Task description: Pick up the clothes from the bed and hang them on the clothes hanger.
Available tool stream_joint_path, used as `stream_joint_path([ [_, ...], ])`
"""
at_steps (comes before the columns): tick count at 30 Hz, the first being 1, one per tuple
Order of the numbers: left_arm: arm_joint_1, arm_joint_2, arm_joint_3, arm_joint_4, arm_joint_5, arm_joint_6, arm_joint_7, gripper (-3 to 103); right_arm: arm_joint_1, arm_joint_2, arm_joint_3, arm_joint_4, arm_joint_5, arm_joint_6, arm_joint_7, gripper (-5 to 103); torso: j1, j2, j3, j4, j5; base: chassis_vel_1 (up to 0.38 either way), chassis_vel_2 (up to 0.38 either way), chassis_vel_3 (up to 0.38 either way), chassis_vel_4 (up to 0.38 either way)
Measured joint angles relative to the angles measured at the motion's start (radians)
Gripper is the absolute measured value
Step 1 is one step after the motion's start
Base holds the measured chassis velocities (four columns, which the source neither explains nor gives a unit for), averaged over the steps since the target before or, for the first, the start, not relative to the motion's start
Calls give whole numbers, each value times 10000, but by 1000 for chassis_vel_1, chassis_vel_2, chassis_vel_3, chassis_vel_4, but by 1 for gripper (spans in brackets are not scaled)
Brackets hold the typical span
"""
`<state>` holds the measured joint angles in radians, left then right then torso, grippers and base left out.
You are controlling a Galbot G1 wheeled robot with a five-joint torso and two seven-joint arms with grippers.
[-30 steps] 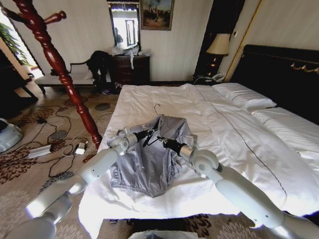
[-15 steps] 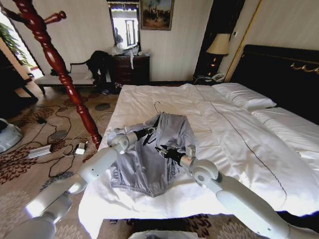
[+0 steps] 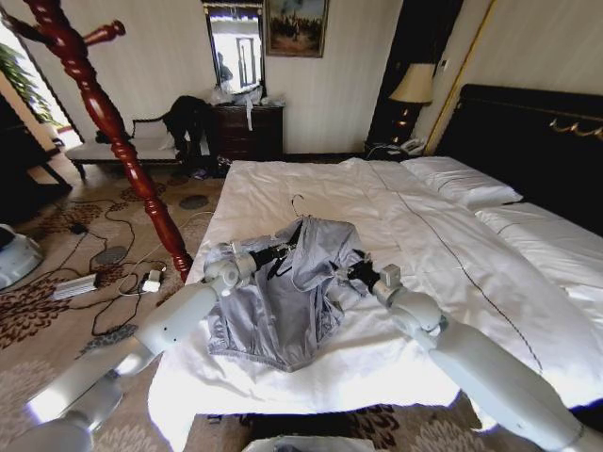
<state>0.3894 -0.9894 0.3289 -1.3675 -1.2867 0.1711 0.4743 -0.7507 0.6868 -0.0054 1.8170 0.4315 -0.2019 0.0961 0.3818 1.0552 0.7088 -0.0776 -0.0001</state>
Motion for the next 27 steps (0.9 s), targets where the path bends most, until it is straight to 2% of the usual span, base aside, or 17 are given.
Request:
stream_joint_path([
  [1,19,26,17,-73,14,0,0,16,385,44,-270,-294,-398,197,-107,100,1,0,0,2,-2,0,0,0,0],
  [8,162,170,78,-308,64,-1,1,16,1404,527,-1229,-1140,-1230,527,-266,100,1,0,0,-1,1,0,0,0,0],
  [10,220,248,125,-372,103,-1,4,16,1624,658,-1523,-1505,-1818,701,-396,100,1,0,0,1,0,0,0,0,0],
  [14,297,317,191,-509,160,1,19,16,1841,856,-1814,-1993,-2398,866,-447,100,0,0,0,-7,1,0,0,0,0],
  [20,396,435,275,-730,191,16,19,16,2247,1198,-2248,-2602,-3127,1024,-492,100,0,0,0,1,1,0,0,0,0],
  [27,524,545,323,-855,412,22,19,16,2420,1306,-2400,-2819,-3799,1147,-466,100,1,0,0,-3,1,0,0,0,0],
])
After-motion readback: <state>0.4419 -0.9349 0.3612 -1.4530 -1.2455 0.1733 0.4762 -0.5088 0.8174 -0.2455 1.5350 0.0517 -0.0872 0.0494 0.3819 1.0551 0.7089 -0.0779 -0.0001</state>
